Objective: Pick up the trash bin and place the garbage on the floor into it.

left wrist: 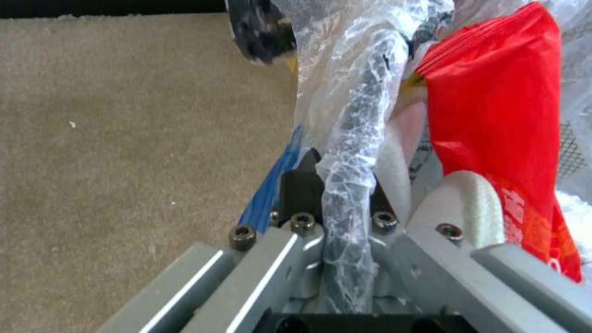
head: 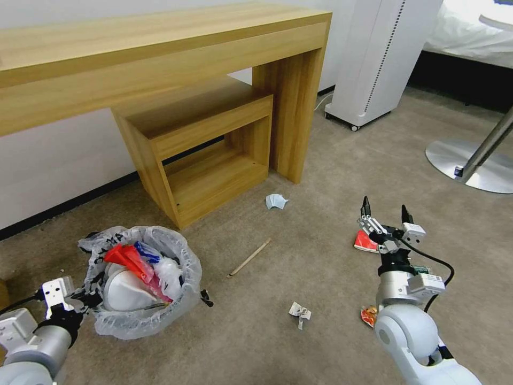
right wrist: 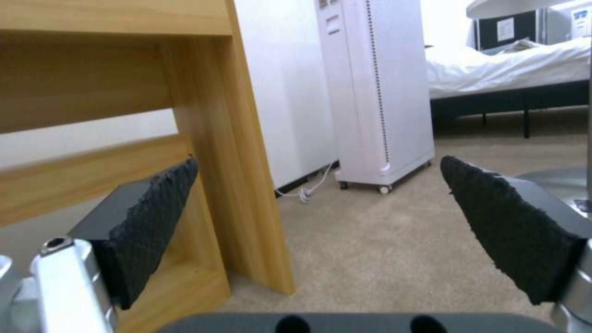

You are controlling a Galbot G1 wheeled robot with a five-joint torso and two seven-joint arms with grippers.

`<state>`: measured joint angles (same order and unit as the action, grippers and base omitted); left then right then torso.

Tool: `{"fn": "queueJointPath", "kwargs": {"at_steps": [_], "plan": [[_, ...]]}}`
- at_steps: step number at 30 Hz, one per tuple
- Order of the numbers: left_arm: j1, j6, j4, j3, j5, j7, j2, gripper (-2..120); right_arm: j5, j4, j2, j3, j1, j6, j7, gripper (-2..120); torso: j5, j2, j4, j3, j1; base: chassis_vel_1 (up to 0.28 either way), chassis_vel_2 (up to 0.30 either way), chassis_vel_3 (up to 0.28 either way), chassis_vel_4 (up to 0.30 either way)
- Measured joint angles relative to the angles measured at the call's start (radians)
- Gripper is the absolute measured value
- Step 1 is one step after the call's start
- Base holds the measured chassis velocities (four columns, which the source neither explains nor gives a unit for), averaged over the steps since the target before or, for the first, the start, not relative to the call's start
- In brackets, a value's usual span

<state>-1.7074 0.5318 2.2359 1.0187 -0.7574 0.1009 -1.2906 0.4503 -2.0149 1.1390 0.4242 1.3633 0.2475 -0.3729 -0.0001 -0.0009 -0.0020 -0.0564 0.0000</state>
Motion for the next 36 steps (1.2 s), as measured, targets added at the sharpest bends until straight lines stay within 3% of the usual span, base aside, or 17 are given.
{"fn": "queueJointPath", "kwargs": {"at_steps": [26, 36], "plan": [[0.015, 0.005, -0.057, 0.028, -0.018, 0.022, -0.007, 1, -0.037, 0.037, 0.008, -0.015, 0.001, 0.020, 0.023, 100, 0.0001, 0.000, 0.0000, 0.000, 0.000, 0.000, 0.000, 0.000, 0.000], [0.023, 0.003, -0.064, 0.024, -0.018, 0.021, -0.003, 1, -0.048, 0.052, 0.018, -0.022, -0.001, 0.023, 0.018, 100, 0.0002, 0.000, -0.0001, 0.000, 0.000, -0.090, 0.087, 0.111, -0.098]]}}
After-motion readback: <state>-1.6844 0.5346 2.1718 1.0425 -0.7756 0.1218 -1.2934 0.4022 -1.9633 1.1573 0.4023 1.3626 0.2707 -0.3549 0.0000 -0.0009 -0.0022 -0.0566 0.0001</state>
